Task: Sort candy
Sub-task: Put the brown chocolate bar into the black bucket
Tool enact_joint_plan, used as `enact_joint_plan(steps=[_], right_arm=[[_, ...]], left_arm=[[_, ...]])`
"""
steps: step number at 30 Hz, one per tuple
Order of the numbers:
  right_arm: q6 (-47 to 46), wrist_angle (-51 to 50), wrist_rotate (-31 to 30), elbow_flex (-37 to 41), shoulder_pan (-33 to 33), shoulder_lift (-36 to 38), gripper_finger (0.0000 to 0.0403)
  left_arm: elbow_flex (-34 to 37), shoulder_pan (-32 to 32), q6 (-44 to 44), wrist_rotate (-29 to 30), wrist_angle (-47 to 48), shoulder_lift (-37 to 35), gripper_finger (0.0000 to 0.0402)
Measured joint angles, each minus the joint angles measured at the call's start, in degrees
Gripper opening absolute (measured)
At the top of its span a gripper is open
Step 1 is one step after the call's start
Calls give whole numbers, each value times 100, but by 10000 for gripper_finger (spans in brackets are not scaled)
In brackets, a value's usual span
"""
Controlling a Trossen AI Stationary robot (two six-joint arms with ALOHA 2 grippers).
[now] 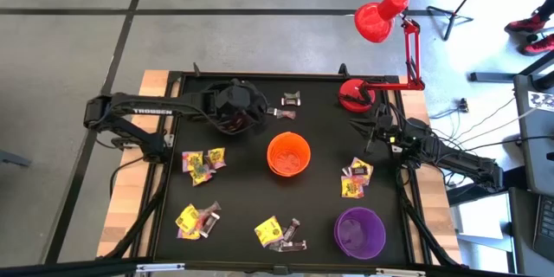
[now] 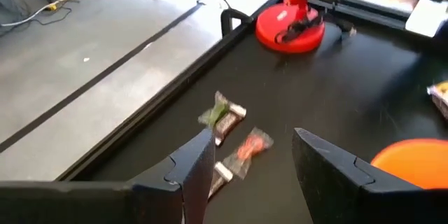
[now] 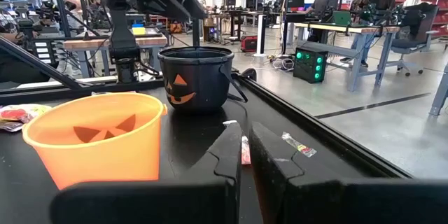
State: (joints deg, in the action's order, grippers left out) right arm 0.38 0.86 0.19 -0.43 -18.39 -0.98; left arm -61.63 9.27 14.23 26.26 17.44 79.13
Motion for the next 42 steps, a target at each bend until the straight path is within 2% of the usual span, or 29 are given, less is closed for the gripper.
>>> enact_joint_plan(steps=[6, 12, 15, 21, 26, 30, 36, 42], right_arm=[[2, 0, 2, 0, 0, 1, 28], [0, 0, 0, 0, 0, 0, 28], [0, 0, 2, 2, 0, 1, 28], [1, -1, 1, 0, -2, -1, 28], [0, 0, 2, 0, 0, -1, 28], [1, -1, 2, 1, -1, 1, 28], [1, -1, 2, 0, -1, -1, 28], [0, 0, 0, 0, -1, 1, 28]], left_arm=[[-112, -336, 65, 25, 638, -255, 180], [-815, -951, 219, 729, 1720, -340, 180], [-1133, -1200, 423, 841, 2127, -346, 180], [-1296, -1645, 1236, 821, 3029, -345, 180], [-1296, -1982, 2270, 663, 3905, -343, 180], [-1296, -2299, 2994, 612, 3923, -323, 180], [-1294, -2703, 3041, 873, 4089, -82, 180], [-1204, -2854, 3192, 872, 4124, 92, 180]])
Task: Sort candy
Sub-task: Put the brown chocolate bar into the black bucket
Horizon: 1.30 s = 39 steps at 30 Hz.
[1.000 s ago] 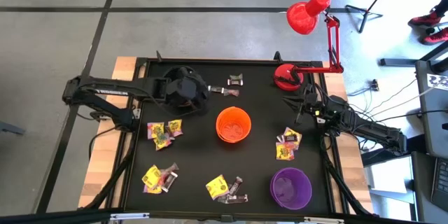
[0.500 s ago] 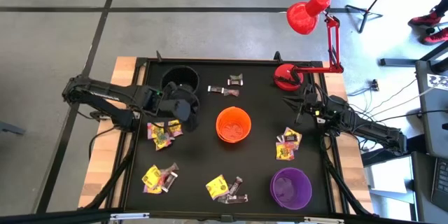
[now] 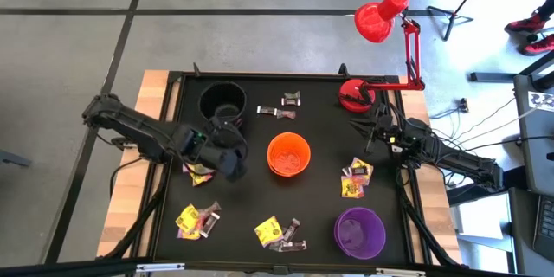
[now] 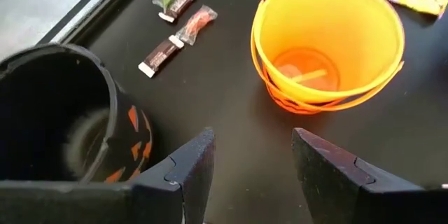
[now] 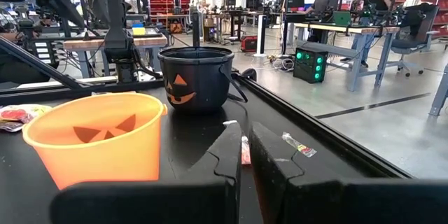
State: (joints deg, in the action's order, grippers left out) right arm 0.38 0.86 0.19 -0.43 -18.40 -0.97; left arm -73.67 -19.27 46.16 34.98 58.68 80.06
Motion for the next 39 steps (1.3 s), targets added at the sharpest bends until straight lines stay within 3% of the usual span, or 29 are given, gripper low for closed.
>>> enact_joint_plan(steps=[14, 25, 32, 39], right_arm=[[0, 0, 2, 1, -1, 0, 28], [1, 0, 2, 2, -1, 0, 28], [0, 0, 2, 1, -1, 0, 28], [2, 0, 2, 2, -1, 0, 28]], left_arm=[[691, -260, 888, -336, 69, 129, 180], [2133, -311, 2613, -1926, 69, 133, 180], [2765, -305, 4197, -1973, 42, 133, 180], [3060, -297, 4700, -1929, -321, 133, 180]])
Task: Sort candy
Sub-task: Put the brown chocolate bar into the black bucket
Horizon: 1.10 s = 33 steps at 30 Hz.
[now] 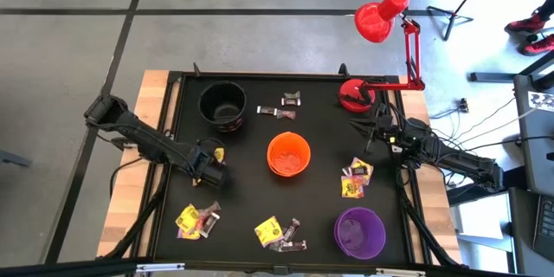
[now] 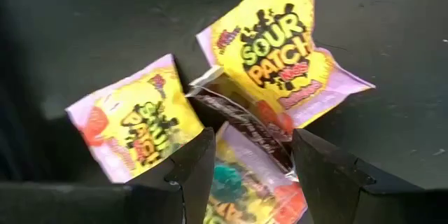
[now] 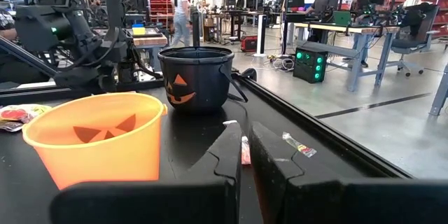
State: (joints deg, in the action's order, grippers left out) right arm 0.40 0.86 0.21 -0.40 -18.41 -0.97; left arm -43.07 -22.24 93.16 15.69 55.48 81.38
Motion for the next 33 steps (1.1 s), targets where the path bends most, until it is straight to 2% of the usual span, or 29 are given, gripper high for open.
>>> enact_joint_plan(steps=[13, 18, 28, 33], right_arm=[[-2, 0, 0, 0, 1, -1, 28], [-2, 0, 0, 0, 0, 0, 28], [-2, 0, 0, 0, 2, 0, 28], [-1, 1, -1, 0, 0, -2, 28]], left_arm=[[219, 9, 383, 2, -254, -1, 173], [219, 9, 383, 4, -262, -2, 129], [210, 9, 379, 57, -255, -7, 14], [-32, 9, 197, 326, -235, -7, 7]])
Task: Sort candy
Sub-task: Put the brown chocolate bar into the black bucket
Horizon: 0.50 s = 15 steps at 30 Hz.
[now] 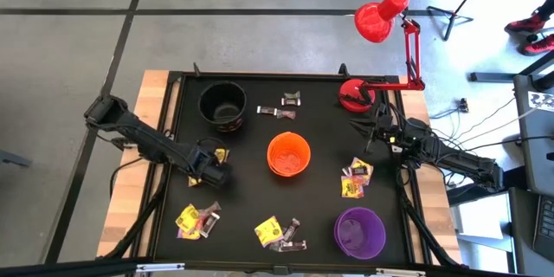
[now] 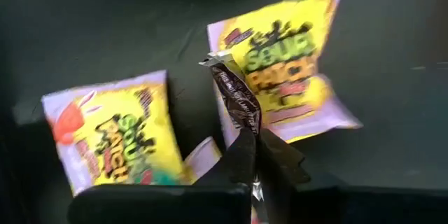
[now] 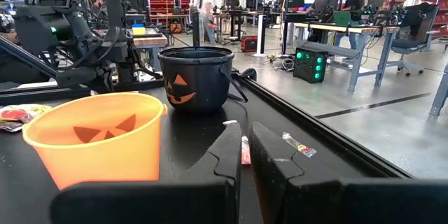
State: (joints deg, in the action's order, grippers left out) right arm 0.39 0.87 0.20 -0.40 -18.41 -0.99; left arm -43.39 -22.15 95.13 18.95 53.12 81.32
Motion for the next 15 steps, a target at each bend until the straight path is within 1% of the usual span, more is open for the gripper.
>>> enact_joint_plan(steps=[5, 9, 11, 15], right_arm=[[-1, -1, -1, 0, 2, -1, 28], [-1, -1, 1, 0, 2, 2, 28], [0, 1, 0, 0, 2, -1, 28], [1, -1, 1, 0, 0, 0, 28]], left_arm=[[-537, 0, -428, 463, 104, -4, 1], [-1112, 0, -807, 992, 402, -7, 1], [-1425, 0, -1006, 1325, 567, -7, 1], [-2010, 1, -1588, 2264, 830, -7, 0]])
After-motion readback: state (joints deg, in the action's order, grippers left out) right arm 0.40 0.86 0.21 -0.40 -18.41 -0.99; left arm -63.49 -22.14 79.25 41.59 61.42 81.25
